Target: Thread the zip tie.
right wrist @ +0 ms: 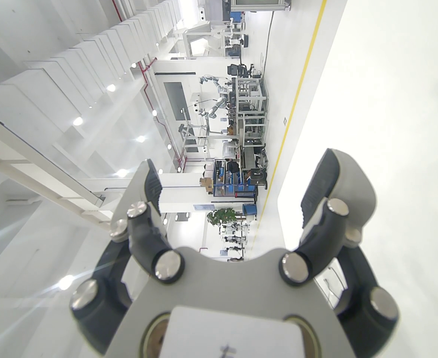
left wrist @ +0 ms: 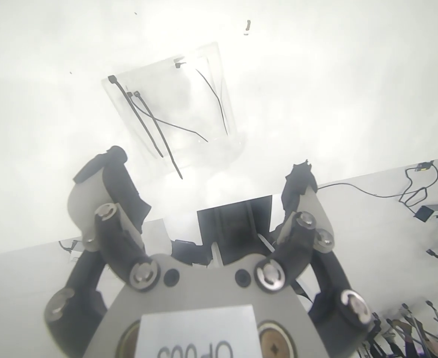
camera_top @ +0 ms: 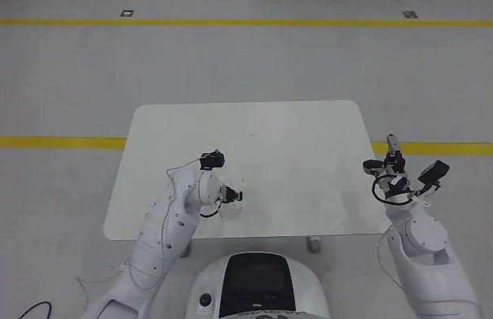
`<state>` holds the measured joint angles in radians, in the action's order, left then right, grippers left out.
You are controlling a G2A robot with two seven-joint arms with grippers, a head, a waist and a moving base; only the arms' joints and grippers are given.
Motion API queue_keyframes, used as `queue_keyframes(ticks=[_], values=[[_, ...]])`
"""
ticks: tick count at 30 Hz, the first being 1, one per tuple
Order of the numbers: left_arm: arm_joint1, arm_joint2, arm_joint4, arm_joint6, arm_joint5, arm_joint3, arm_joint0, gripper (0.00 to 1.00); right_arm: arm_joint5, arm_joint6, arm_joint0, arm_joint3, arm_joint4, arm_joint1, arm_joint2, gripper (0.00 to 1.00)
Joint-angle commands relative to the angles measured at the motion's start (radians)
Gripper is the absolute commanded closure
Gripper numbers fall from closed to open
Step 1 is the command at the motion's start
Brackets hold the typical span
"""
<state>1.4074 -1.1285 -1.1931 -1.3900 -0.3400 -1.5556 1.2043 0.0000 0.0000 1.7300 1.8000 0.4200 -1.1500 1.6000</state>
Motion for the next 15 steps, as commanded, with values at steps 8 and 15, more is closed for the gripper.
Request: queue_keyframes(ticks=[8,15], values=[[0.001,0.002,0.0,0.019,0.0,0.0,0.004,0.0,0.0,0.0,0.0,0.0,0.0,0.0,0.0,0.0],[0.042,-0.025,-0.106,0.0,0.0,-0.001,0.018,0.0,0.0,0.0,0.0,0.0,0.0,0.0,0.0,0.0]])
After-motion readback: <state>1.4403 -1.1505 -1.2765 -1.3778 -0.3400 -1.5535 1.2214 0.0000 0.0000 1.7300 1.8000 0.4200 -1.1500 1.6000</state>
